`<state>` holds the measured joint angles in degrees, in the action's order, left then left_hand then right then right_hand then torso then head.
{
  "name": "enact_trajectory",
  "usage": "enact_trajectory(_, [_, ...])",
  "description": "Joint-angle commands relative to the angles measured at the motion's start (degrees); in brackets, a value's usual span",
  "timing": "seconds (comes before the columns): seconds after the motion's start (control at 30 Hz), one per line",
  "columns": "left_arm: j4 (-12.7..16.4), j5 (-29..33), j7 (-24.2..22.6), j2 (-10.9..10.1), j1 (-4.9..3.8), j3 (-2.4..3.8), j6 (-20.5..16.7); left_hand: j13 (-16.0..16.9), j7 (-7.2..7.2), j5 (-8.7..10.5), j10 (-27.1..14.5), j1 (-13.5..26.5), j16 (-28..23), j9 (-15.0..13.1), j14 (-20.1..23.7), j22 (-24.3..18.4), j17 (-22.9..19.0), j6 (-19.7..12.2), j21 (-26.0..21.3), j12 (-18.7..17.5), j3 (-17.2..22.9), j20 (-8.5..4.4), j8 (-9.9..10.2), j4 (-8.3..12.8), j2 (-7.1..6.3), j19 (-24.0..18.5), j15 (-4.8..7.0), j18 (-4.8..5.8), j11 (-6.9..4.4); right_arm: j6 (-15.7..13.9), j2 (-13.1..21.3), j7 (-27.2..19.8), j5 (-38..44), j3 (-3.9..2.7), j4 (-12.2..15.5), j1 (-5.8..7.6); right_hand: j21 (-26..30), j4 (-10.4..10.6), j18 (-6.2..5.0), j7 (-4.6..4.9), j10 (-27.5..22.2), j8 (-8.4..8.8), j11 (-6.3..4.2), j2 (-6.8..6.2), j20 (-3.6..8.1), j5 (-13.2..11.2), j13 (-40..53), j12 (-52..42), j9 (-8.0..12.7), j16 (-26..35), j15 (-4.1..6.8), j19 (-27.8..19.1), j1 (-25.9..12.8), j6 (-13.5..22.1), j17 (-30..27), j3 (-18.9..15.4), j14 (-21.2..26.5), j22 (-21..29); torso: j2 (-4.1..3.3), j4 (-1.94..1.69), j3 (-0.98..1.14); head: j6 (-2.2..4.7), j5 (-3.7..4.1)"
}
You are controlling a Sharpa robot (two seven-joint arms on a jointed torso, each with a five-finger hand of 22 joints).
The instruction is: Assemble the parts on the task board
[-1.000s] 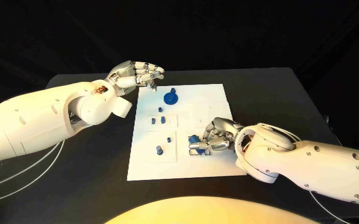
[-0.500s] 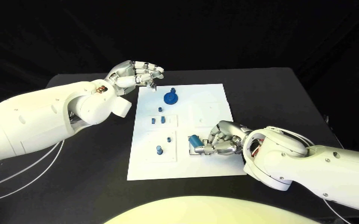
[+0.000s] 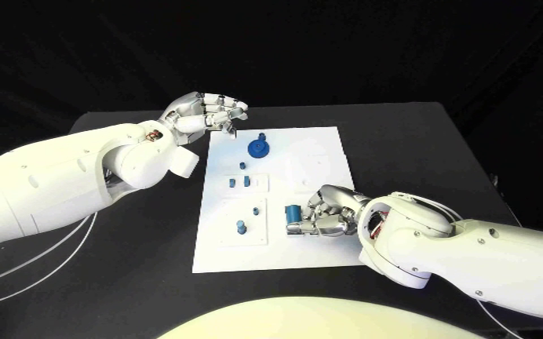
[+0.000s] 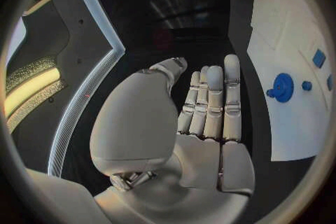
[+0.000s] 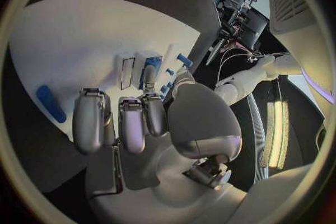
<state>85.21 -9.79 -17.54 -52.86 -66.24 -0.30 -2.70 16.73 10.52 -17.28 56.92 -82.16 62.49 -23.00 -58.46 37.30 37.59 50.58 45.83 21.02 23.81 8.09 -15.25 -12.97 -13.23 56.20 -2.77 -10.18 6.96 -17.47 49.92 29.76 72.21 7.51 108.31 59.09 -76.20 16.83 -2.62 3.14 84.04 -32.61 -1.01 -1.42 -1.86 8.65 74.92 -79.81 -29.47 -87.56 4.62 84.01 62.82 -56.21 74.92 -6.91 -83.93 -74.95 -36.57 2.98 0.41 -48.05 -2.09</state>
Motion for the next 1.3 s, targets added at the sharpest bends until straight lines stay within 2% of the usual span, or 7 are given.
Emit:
enact_trajectory(0.03, [0.09, 0.32, -0.07, 0.08, -0.01, 0.02, 1.08, 0.06, 0.0, -0.13, -0.37, -0.11, 0.03, 0.05, 0.19, -0.09, 0.09, -0.49, -0.18, 0.29, -0.06, 0.23, -0.35, -0.42, 0.48, 0.15, -0.17, -0.35, -0.11, 0.48, 0.07, -1.07, 0.64, -0.01, -0.29, -0.1, 0.06, -0.42, 0.26, 0.0, 0.05, -0.02, 0.06, 0.32, 0.21, 3.14, 6.74, 0.22, 0.17, 0.09, -0.06, 3.18, 2.84, 0.68, 9.94, -0.05, -5.0, -11.92, 0.0, 0.02, -0.05, -0.07, -0.15])
enact_trajectory(0.17, [0.08, 0.32, -0.05, 0.09, -0.01, 0.02, 1.09, 0.07, -0.01, -0.15, -0.38, -0.18, 0.03, 0.05, 0.18, -0.1, 0.09, -0.49, -0.2, 0.3, -0.02, 0.23, -0.36, -0.45, 0.58, 0.18, -0.16, -0.35, -0.11, 1.33, 0.09, -0.56, 1.24, -0.01, -0.59, -0.13, -0.03, -0.63, 0.28, -0.08, 0.09, 0.52, -0.05, 1.1, 0.28, 1.85, 6.86, 0.28, 0.81, 0.08, 0.0, 3.2, 9.49, 0.71, 10.01, 2.04, -5.02, -11.94, 0.06, 0.08, 0.02, 0.0, -0.2])
enact_trajectory(0.23, [0.07, 0.32, -0.03, 0.09, -0.01, 0.01, 1.1, 0.07, -0.01, -0.15, -0.38, -0.18, 0.03, 0.05, 0.18, -0.1, 0.09, -0.49, -0.2, 0.3, -0.02, 0.23, -0.36, -0.45, 0.58, 0.18, -0.16, -0.35, -0.11, 1.82, -0.04, -0.16, 1.16, 0.0, -0.69, -0.17, -0.05, -0.74, 0.27, -0.24, 0.13, 0.83, -0.19, 0.93, 0.36, 4.64, 6.97, 0.24, 1.16, 0.07, 0.12, 3.21, 12.04, 0.65, 10.05, 3.29, -5.02, -11.95, 0.06, 0.08, 0.04, 0.02, -0.2])
enact_trajectory(0.47, [0.07, 0.32, 0.04, 0.1, -0.01, 0.01, 1.15, 0.07, -0.01, -0.17, -0.4, -0.25, 0.04, 0.06, 0.17, -0.12, 0.1, -0.5, -0.22, 0.31, 0.02, 0.23, -0.38, -0.48, 0.67, 0.21, -0.15, -0.36, -0.12, 2.32, -0.63, 0.86, 1.42, 0.0, -1.09, -0.41, -0.21, -0.58, 0.31, -0.41, 0.24, 1.15, -0.35, 0.0, 0.48, 3.61, 7.16, 0.13, 1.65, 0.05, 0.25, 3.25, 14.84, 0.21, 10.12, 5.31, -5.04, -11.98, -0.02, 0.06, 0.02, -0.02, -0.13])
enact_trajectory(1.03, [0.1, 0.32, 0.12, 0.0, -0.01, 0.0, 1.15, 0.08, 0.0, -0.19, -0.41, -0.28, 0.04, 0.06, 0.16, -0.15, 0.11, -0.49, -0.26, 0.34, 0.05, 0.23, -0.42, -0.59, 0.85, 0.26, -0.16, -0.36, -0.11, 0.8, -1.73, 1.98, 0.54, 0.01, -3.99, -0.68, -0.7, -0.05, 0.39, -0.49, 0.77, 1.19, -0.45, 1.64, 0.61, 4.36, 7.79, -0.57, 2.02, -0.05, 0.35, 3.38, 13.74, -0.45, 10.33, 7.86, -5.09, -12.09, -0.01, 0.01, 0.01, -0.07, -0.14])
enact_trajectory(1.2, [0.12, 0.32, 0.07, -0.04, -0.01, 0.0, 1.12, 0.08, 0.0, -0.19, -0.41, -0.28, 0.04, 0.06, 0.16, -0.15, 0.11, -0.49, -0.26, 0.34, 0.05, 0.23, -0.42, -0.59, 0.85, 0.26, -0.16, -0.36, -0.11, 1.42, -1.52, 1.95, 0.05, 0.01, -3.65, -0.8, -0.68, -0.05, 0.39, -0.44, 0.79, 1.2, -0.41, 1.49, 0.6, 4.33, 7.81, -0.57, 2.07, -0.03, 0.32, 3.38, 12.77, -0.47, 10.3, 8.01, -5.09, -12.09, -0.03, 0.09, 0.03, 0.04, -0.26])
enact_trajectory(1.3, [0.12, 0.32, 0.06, -0.05, -0.01, 0.0, 1.1, 0.08, -0.01, -0.21, -0.42, -0.31, 0.04, 0.06, 0.16, -0.17, 0.11, -0.49, -0.29, 0.36, 0.08, 0.23, -0.44, -0.65, 0.96, 0.28, -0.16, -0.36, -0.11, 2.22, -1.19, 1.89, -0.18, 0.01, -3.46, -0.84, -0.33, -0.12, 0.33, -0.39, 0.69, 1.19, -0.35, 0.64, 0.56, 3.98, 7.71, -0.38, 2.12, 0.03, 0.27, 3.3, 11.75, -0.42, 10.2, 7.96, -5.07, -12.01, 0.0, 0.09, 0.01, 0.01, -0.23])
